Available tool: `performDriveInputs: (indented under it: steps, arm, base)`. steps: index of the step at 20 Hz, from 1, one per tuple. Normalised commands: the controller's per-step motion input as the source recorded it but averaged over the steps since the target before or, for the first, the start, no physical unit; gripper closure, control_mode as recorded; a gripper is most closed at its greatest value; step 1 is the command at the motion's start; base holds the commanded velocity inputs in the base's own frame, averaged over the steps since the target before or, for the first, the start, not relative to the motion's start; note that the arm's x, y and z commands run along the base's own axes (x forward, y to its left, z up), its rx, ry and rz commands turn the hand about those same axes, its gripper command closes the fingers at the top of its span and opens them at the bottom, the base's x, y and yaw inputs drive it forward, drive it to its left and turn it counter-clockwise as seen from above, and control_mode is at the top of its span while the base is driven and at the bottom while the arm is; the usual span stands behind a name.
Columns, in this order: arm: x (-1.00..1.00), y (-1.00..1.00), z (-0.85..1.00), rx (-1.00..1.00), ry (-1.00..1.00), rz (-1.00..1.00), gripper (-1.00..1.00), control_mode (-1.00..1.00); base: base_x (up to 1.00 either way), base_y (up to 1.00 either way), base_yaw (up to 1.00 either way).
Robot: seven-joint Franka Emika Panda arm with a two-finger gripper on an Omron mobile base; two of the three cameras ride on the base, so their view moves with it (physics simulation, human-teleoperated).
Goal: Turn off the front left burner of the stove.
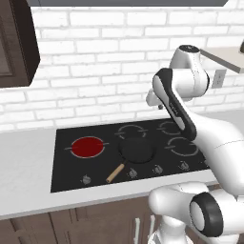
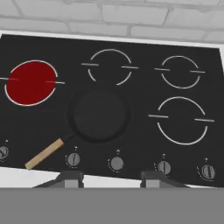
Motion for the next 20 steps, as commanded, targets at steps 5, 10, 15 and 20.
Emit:
performDriveInputs:
  steps: [5,10,15,20]
  arm:
    - [-0.33,0.35,-0.03,-0.02,0.00,0.10,-1.00,-1.00]
    - [-0.55,0.76,-0.08,-0.01,0.00,0.21,-1.00,-1.00]
    - [-0.62,0.77,-0.11,-0.01,0.00,0.22,-1.00,-1.00]
    - [-0.62,0.93,-0.24,0.00,0.00,0.26,-1.00,-1.00]
  base:
    - [0.00,0.00,0.00]
    - [0.00,0.00,0.00]
    - [0.00,0.00,0.00]
    - [0.00,0.00,0.00]
